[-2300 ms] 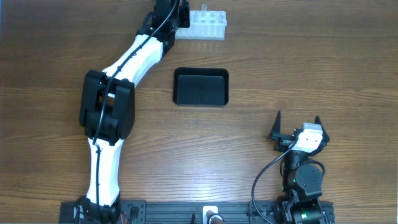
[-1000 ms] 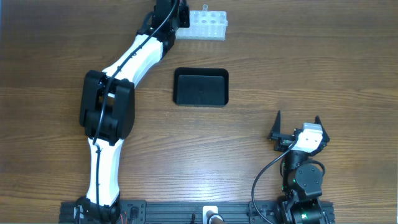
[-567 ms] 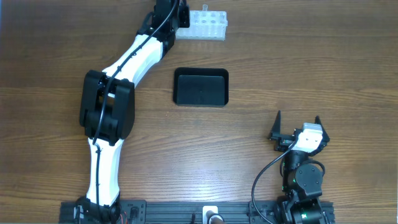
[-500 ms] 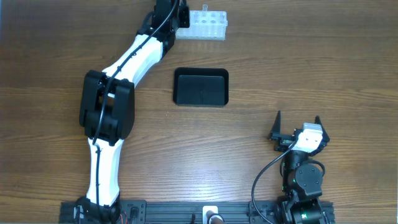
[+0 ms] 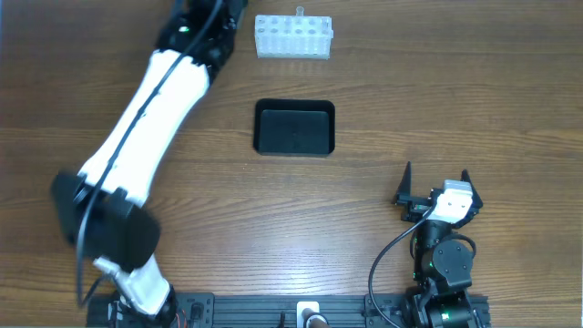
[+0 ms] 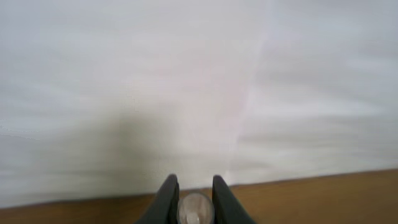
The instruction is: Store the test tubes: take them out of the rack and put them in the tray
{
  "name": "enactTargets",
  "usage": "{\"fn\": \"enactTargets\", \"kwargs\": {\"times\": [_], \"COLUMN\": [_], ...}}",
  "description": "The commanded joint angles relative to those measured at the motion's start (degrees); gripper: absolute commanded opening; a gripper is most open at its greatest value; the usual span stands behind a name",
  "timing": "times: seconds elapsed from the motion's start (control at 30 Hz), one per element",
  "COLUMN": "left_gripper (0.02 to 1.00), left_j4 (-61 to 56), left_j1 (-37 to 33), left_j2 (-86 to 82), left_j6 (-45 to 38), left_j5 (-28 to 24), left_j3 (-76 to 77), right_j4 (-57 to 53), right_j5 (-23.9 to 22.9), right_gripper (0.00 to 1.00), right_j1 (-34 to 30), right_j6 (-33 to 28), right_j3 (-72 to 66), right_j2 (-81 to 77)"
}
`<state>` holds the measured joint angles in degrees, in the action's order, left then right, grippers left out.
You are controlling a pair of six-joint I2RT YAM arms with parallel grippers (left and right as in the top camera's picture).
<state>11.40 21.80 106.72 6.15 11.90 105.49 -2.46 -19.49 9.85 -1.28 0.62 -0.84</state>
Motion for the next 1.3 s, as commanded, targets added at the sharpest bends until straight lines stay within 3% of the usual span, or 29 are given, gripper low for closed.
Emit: {"fn": "enactTargets", "kwargs": {"times": [0.03, 0.23, 0.43, 0.6, 0.87, 1.3], "left_gripper": [0.080, 0.077, 0.082, 0.073, 0.073, 0.077], "left_j4": [11.0, 31.9, 31.9, 26.0, 25.2, 23.9], "left_j1": [2.0, 5.5, 7.4, 8.1, 8.4, 8.7], "left_j2": [-6.6, -7.9, -7.5, -4.0, 2.1, 7.6], "left_j6": [2.0, 16.7, 24.7, 24.7, 24.1, 22.4], "left_j5": [0.8, 1.1, 1.2, 1.6, 4.3, 4.5], "left_j3": [0.7, -1.0, -13.0, -19.3, -19.3, -19.3], "right_j4": [-0.1, -0.1, -0.1, -0.1, -0.1, -0.1], "right_j5": [-0.1, -0.1, -0.1, -0.1, -0.1, -0.1], "right_gripper": [0.991, 0.991, 0.993, 0.991, 0.991, 0.989], "right_j1": [0.3, 0.3, 0.3, 0.3, 0.3, 0.3], "right_j6": [0.6, 0.6, 0.6, 0.6, 0.6, 0.6], "right_j3": [-0.3, -0.3, -0.3, -0.3, -0.3, -0.3], "right_j2": [0.5, 0.5, 0.5, 0.5, 0.6, 0.5]}}
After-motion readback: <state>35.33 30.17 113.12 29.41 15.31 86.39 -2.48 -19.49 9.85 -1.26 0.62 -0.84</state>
